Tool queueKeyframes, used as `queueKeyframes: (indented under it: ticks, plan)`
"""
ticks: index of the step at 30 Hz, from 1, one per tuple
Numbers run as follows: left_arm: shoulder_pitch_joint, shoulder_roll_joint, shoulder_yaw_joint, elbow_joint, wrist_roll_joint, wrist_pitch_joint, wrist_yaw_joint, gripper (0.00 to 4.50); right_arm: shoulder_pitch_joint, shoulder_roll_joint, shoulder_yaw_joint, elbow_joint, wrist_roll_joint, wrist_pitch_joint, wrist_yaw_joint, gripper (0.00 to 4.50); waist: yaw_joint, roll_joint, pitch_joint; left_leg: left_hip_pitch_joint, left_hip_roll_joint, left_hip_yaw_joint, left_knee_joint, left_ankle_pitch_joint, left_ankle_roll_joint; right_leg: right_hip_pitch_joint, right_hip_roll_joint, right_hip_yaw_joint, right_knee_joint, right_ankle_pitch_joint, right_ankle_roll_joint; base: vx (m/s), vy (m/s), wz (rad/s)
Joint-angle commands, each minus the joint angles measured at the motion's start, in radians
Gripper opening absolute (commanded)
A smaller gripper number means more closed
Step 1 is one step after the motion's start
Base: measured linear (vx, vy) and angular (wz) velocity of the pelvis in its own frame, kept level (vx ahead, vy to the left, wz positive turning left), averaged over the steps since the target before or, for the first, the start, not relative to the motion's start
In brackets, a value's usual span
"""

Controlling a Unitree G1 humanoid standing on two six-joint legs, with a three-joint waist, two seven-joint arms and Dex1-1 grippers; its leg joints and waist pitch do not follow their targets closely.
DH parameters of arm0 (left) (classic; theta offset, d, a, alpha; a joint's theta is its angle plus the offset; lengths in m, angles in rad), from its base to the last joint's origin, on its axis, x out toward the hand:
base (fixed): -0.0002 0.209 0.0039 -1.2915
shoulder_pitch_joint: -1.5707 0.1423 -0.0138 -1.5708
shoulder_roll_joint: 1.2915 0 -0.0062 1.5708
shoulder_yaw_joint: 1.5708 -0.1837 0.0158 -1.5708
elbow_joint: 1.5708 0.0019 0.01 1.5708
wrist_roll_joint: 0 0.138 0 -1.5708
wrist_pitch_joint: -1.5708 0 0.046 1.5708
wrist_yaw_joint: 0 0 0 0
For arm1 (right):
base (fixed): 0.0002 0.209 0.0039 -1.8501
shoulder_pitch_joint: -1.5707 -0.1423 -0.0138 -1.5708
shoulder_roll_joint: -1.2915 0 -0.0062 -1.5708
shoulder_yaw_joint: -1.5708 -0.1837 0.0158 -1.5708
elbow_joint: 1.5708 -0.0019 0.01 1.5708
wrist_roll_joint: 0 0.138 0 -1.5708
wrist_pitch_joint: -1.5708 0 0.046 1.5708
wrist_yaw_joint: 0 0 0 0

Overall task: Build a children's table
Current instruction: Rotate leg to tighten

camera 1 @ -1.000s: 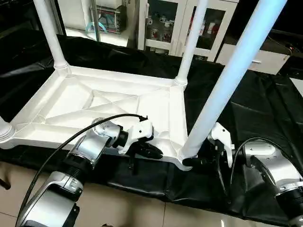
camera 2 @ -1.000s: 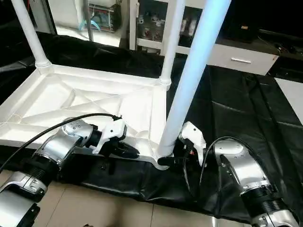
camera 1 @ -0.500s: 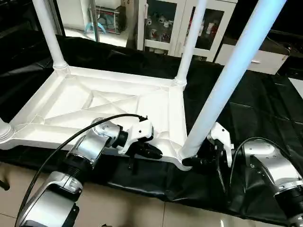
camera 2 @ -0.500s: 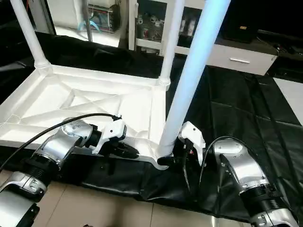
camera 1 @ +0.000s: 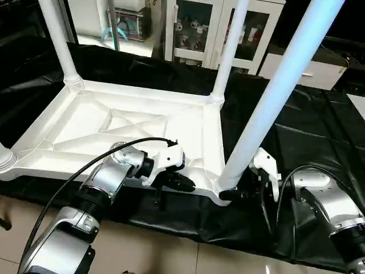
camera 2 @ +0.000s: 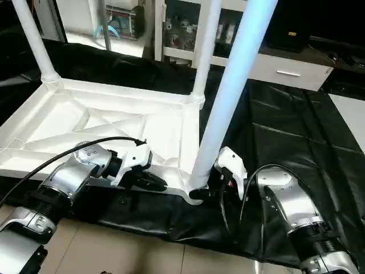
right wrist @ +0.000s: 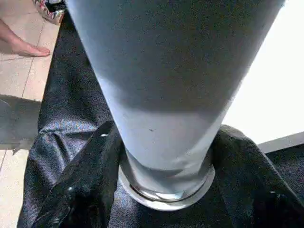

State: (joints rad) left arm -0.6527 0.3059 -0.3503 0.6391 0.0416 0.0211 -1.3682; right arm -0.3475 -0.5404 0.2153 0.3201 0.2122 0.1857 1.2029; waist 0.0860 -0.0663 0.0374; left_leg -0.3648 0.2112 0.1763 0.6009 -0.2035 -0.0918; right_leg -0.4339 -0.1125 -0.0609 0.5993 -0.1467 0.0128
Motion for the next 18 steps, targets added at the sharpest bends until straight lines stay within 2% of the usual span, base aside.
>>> queueKeyframes:
  ticks: [1,18]
  plan:
    - [0.005,-0.01,-0.045,0.011,0.018,0.004,-0.014,0.0,-0.006,0.0,0.016,0.014,-0.024,-0.006,-0.005,2.49,-0.001,0.0,-0.064,0.006,0.013,0.01,-0.07,-0.152,0.075,0.07,-0.02,0.027,-0.045,-0.114,-0.269,0.0,0.0,0.0]
    - [0.005,-0.01,-0.045,0.011,0.018,0.004,-0.014,0.0,-0.006,0.0,0.016,0.014,-0.024,-0.006,-0.005,2.49,-0.001,0.001,-0.065,0.007,0.013,0.01,-0.069,-0.154,0.077,0.069,-0.02,0.027,-0.044,-0.109,-0.273,0.0,0.0,0.0]
